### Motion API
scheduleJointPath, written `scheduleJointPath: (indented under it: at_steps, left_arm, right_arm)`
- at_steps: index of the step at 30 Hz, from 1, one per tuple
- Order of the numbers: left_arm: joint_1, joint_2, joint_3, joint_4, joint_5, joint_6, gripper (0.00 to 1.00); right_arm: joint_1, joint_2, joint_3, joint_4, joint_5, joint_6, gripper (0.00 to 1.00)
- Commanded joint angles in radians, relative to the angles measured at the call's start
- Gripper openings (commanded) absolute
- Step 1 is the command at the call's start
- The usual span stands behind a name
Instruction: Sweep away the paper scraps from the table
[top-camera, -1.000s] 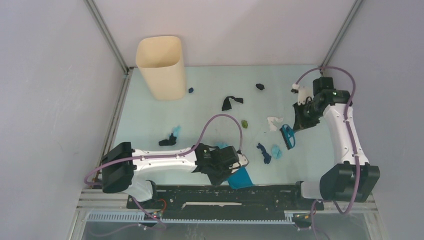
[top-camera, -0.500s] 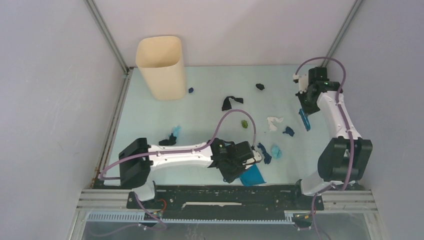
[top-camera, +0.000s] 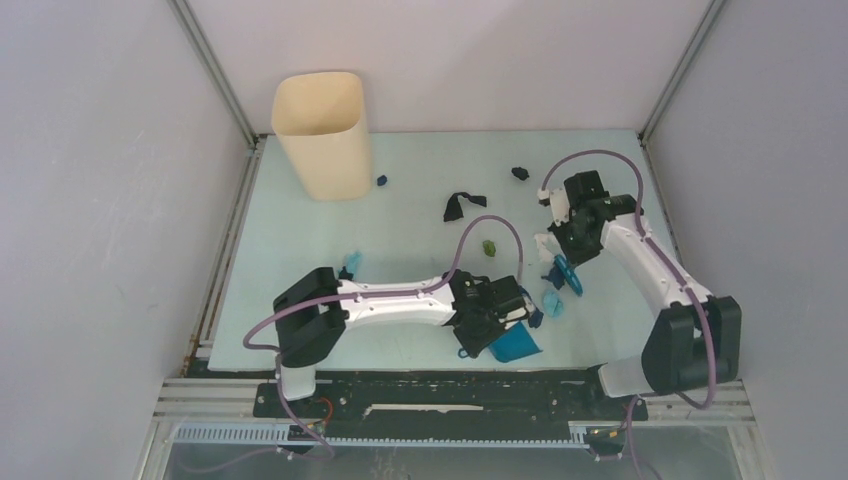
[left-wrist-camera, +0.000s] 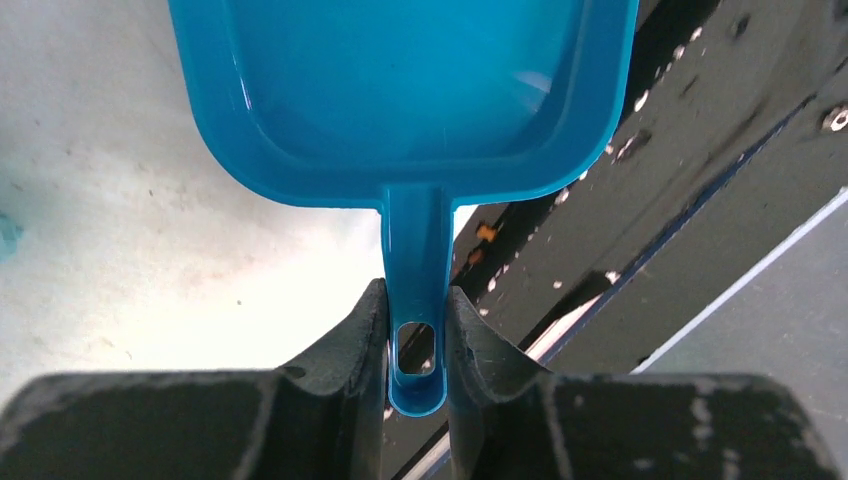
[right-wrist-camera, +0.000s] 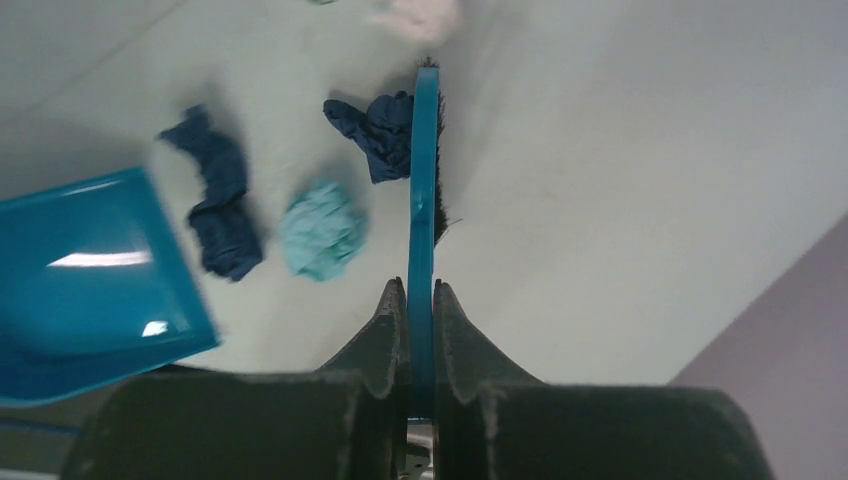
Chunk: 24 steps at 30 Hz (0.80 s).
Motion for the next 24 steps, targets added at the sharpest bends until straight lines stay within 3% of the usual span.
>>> scheduleJointPath:
  at_steps: [1,11,13,24]
  left_arm:
    - [0.006,0.05,0.087,0.008,-0.024,-0.025,0.0]
    - [0.006,0.143,0.22,0.017,-0.118,-0.069,0.0]
    - [0.006,0.134,0.213,0.033,-0.135,-0.077,0.0]
    - [-0.009,-0.042,-0.131,0.378,-0.241,-0.121,0.0]
  right_arm:
    - [0.058,-0.095,-0.049,-0.055,-0.132,0.092,0.0]
    - [0.101,-0.215,-0.05,-0.142,-0.423,0.107,0.0]
    - [0.1,-0.226,-0.043,-0.147,-0.409,0.118,0.0]
    - [0.003,-0.249,0.094,-0.25,-0.393,0.053,0.0]
